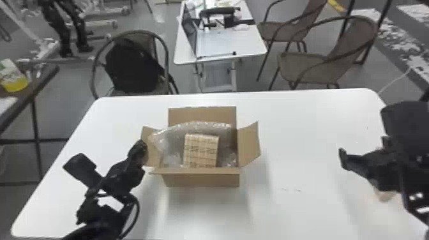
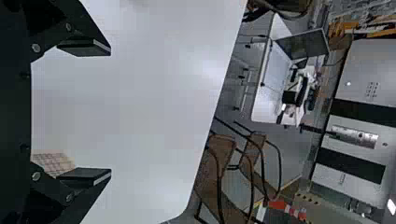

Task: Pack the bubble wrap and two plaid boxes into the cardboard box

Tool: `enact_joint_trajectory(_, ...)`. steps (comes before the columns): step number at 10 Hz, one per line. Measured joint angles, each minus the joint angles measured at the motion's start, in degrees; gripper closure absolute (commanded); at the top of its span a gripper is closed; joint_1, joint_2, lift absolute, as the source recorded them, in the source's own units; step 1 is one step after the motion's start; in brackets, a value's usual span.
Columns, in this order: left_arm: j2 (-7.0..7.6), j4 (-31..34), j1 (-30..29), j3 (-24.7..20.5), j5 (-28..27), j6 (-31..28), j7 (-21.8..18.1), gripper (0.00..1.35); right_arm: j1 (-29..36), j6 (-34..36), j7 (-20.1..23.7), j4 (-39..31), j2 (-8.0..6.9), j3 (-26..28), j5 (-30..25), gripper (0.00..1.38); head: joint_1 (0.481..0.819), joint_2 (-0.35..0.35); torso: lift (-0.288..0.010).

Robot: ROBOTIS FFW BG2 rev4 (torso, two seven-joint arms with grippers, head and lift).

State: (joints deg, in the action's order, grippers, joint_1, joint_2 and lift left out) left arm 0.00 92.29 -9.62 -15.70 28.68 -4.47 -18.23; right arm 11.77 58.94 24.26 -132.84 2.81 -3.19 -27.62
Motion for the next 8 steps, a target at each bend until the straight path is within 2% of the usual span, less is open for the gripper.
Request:
enact_joint_trajectory(1, 0.00, 0.00, -0.06, -0.11, 0.02, 0.07, -0.15, 1.21, 3.17, -1.43, -1.33, -0.96, 0.00, 1.10, -0.23, 0.20, 0.695, 0.073, -0.087)
enact_joint_trajectory(2, 0.00, 0.00, -0.18, -0.42, 0.03, 0.11, -0.34, 1.21, 7.61, -7.68, -2.71, -0.33, -0.10, 4.17, 1.63, 0.10, 0.695, 0.059, -0.087)
enact_joint_trajectory(4, 0.00, 0.00, -0.68, -0.95, 0.06, 0.25, -0.48, 1.21, 15.61, -26.08, -6.36, 7.18, -1.45, 13.48, 12.47, 0.10, 0.695, 0.031, -0.087)
enact_joint_trajectory(5, 0.00, 0.00, -0.90, -1.09, 0.06, 0.26, -0.50, 1.21, 17.47, -32.76, -7.10, 11.38, -2.21, 16.00, 15.57, 0.10, 0.695, 0.011, -0.087)
enact_joint_trajectory(7, 0.00, 0.00, -0.97, -1.17, 0.06, 0.24, -0.53, 1.21, 18.12, -43.56, -7.91, 19.58, -2.78, 18.33, 18.59, 0.11, 0.695, -0.003, -0.087)
enact_joint_trajectory(8, 0.00, 0.00, -1.00, -1.17, 0.06, 0.17, -0.53, 1.21, 17.18, -46.62, -8.79, 22.71, -2.80, 19.09, 19.38, 0.11, 0.695, -0.014, -0.087)
